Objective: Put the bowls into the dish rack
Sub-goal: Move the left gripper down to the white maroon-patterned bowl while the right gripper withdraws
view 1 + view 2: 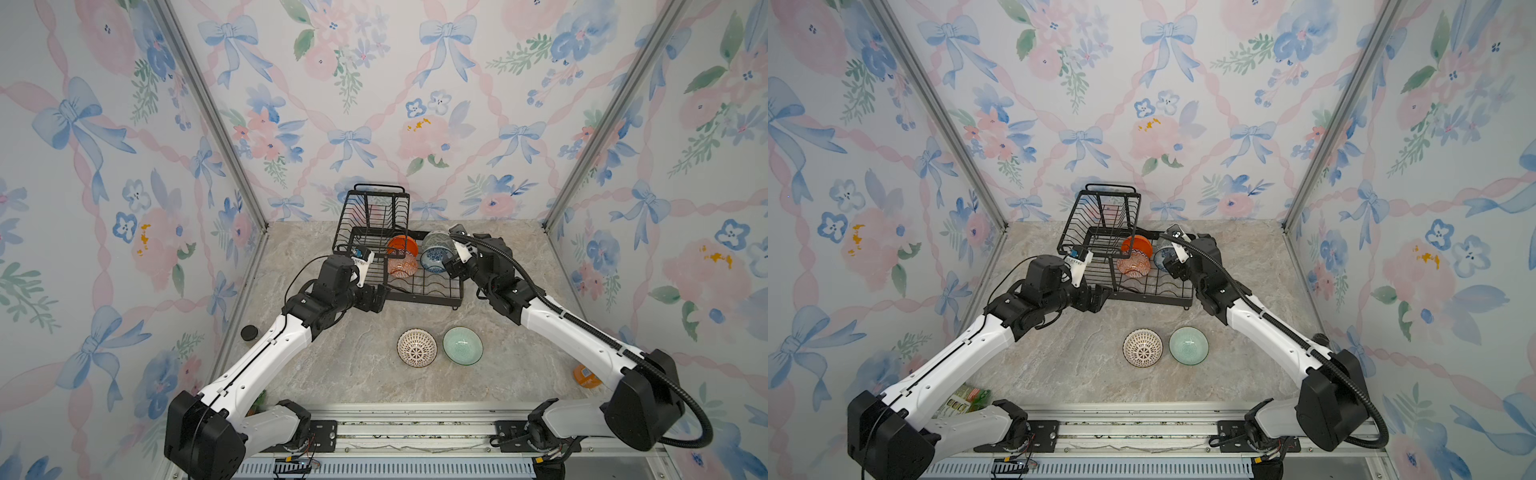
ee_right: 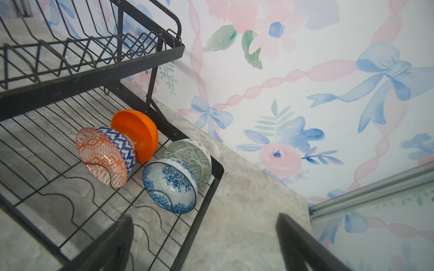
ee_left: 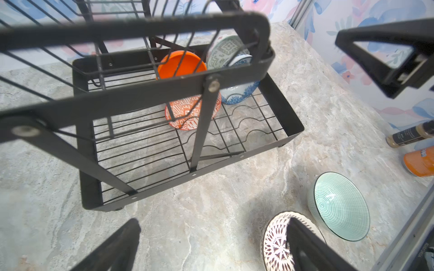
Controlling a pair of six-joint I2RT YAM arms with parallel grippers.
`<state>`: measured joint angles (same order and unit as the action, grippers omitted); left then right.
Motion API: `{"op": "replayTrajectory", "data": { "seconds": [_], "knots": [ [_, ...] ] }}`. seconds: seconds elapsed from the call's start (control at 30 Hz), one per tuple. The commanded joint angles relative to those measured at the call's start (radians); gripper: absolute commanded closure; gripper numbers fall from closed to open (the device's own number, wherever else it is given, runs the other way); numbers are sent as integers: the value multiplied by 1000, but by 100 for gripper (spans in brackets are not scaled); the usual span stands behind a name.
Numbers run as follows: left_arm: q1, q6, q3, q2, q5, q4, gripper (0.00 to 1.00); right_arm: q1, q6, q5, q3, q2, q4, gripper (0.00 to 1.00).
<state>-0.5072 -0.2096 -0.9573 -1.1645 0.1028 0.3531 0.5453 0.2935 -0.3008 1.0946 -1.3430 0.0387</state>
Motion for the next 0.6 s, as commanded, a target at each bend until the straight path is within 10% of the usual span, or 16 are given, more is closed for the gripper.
{"op": "replayTrajectory", "data": {
  "seconds": [0.0, 0.57],
  "knots": [
    [-24, -71, 39, 27, -11, 3, 2, 10, -190, 51, 46, 47, 268, 3],
    [-201, -310, 213, -55, 16, -8, 2, 10, -379, 199, 93, 61, 536, 3]
  ]
}}
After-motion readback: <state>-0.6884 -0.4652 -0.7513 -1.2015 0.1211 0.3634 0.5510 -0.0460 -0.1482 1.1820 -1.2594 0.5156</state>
